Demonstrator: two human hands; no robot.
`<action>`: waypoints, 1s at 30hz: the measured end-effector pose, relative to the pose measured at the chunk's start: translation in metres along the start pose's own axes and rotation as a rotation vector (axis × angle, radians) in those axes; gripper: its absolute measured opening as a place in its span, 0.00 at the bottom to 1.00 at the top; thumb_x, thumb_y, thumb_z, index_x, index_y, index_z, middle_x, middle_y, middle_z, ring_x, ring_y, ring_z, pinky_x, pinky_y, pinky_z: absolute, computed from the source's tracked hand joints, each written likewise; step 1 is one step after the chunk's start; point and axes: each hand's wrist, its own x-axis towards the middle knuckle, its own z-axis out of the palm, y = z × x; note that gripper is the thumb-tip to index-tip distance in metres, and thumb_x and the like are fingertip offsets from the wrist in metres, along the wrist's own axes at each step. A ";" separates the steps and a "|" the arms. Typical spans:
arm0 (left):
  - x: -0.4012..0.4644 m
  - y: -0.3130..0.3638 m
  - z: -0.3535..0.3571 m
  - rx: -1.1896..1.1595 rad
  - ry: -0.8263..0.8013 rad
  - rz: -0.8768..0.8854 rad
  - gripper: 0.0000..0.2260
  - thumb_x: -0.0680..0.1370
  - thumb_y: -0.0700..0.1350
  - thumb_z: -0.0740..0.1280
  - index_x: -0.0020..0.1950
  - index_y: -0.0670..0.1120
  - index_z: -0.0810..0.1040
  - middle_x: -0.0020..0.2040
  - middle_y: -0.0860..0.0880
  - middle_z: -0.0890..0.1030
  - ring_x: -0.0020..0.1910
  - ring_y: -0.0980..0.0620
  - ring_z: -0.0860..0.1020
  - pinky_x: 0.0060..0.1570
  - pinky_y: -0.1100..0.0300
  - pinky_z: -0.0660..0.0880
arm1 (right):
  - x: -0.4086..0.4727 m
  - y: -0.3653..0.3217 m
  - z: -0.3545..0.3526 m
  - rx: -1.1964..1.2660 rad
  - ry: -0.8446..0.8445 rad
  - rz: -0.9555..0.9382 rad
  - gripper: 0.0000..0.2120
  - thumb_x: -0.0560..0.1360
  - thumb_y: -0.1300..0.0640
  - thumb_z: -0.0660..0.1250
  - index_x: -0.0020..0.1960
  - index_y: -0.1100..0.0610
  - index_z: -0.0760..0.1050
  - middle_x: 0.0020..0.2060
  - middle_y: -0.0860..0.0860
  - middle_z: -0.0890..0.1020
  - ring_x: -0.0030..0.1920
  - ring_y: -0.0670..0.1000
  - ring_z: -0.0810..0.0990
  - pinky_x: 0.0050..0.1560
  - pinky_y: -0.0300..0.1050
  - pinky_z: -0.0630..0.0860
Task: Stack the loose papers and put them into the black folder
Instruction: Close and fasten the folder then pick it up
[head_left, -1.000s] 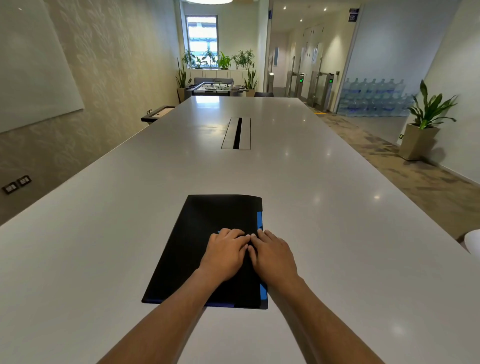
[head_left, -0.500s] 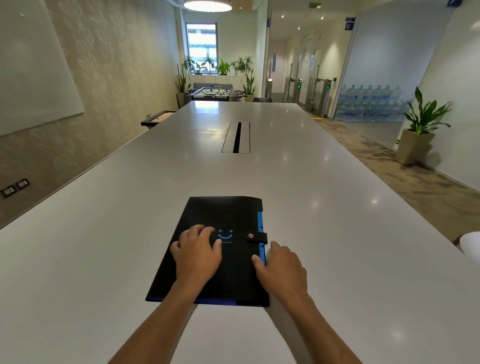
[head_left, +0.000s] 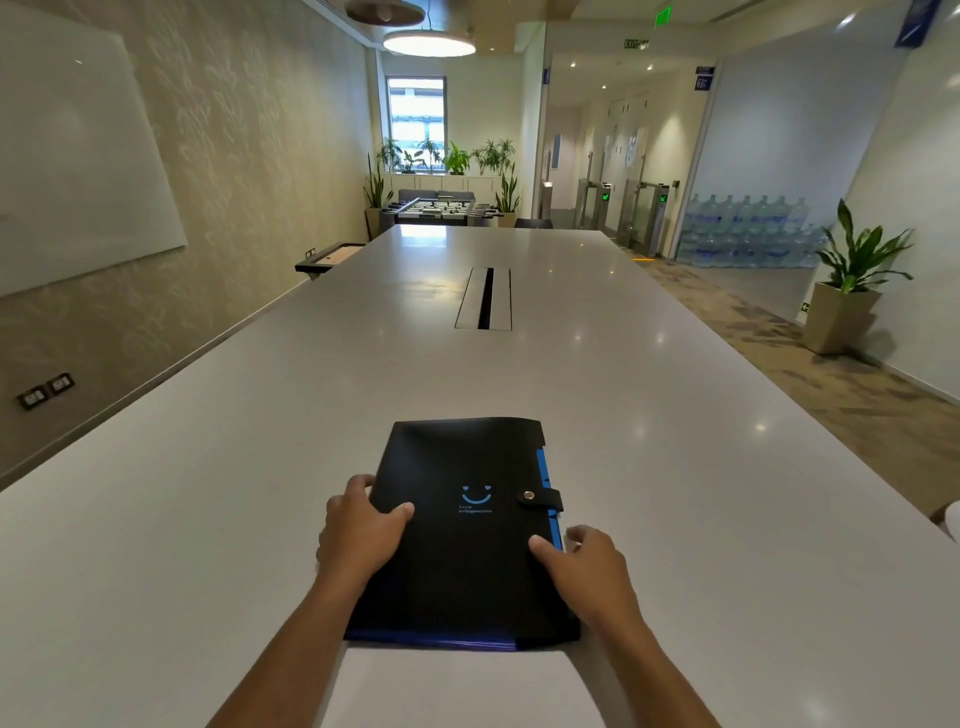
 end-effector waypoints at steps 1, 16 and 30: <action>0.002 -0.001 -0.002 -0.107 -0.030 -0.019 0.27 0.71 0.52 0.73 0.68 0.49 0.68 0.62 0.43 0.76 0.54 0.43 0.77 0.50 0.50 0.74 | 0.002 0.000 -0.003 0.093 -0.029 0.022 0.14 0.73 0.44 0.68 0.49 0.53 0.72 0.37 0.43 0.78 0.36 0.42 0.78 0.31 0.33 0.69; 0.042 0.022 -0.008 -0.491 -0.124 0.108 0.16 0.74 0.39 0.72 0.59 0.51 0.76 0.57 0.51 0.75 0.47 0.55 0.76 0.39 0.61 0.75 | 0.043 -0.017 -0.029 0.702 -0.293 -0.023 0.28 0.72 0.62 0.72 0.66 0.47 0.64 0.57 0.58 0.79 0.47 0.59 0.85 0.47 0.59 0.82; 0.161 0.040 -0.010 -0.434 -0.081 0.264 0.13 0.73 0.41 0.73 0.55 0.51 0.79 0.60 0.48 0.77 0.58 0.51 0.74 0.51 0.56 0.77 | 0.170 -0.070 0.020 0.755 -0.205 -0.033 0.30 0.72 0.62 0.72 0.67 0.46 0.63 0.58 0.56 0.78 0.51 0.58 0.84 0.48 0.59 0.82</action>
